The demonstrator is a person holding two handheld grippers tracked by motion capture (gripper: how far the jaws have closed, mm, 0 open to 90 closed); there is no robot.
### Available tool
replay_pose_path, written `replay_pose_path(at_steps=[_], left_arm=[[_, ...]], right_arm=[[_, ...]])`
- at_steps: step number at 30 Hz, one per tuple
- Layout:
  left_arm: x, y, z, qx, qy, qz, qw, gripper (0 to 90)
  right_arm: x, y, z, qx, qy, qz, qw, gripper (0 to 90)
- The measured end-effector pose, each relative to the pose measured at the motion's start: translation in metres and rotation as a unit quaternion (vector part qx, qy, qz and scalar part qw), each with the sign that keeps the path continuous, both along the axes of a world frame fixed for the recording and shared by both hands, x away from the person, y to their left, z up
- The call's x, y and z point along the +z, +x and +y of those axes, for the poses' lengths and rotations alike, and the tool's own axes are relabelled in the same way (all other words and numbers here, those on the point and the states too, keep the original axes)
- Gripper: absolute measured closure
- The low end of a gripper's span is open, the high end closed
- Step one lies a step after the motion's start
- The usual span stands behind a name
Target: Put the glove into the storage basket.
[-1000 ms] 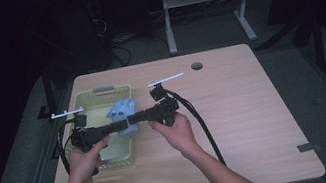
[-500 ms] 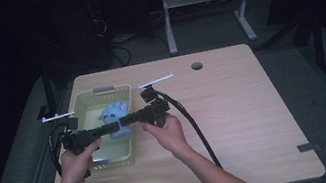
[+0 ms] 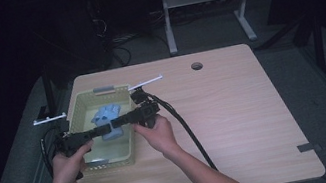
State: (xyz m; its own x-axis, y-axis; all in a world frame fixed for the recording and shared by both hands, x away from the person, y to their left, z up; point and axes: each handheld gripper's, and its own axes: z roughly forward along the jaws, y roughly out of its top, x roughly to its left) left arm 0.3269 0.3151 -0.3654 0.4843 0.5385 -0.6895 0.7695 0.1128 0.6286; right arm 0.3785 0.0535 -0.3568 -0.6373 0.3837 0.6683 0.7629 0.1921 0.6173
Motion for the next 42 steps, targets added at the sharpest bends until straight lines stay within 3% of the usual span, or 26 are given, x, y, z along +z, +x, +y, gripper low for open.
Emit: replay_pose_path(at_steps=[19,30,42], left_arm=[[-0.006,0.003,0.027,0.019,0.007,0.014,0.9997,68.3],[-0.013,0.011,0.040,0.025,0.012,0.032,0.9991,70.0],[-0.025,0.020,0.050,0.025,0.017,0.054,0.9981,72.6]], right_arm=[[-0.011,0.009,0.030,0.003,0.008,0.014,0.9999,73.2],[-0.020,0.016,0.045,0.003,0.001,0.019,0.9998,73.3],[-0.035,0.023,0.057,-0.007,-0.005,0.039,0.9992,73.0]])
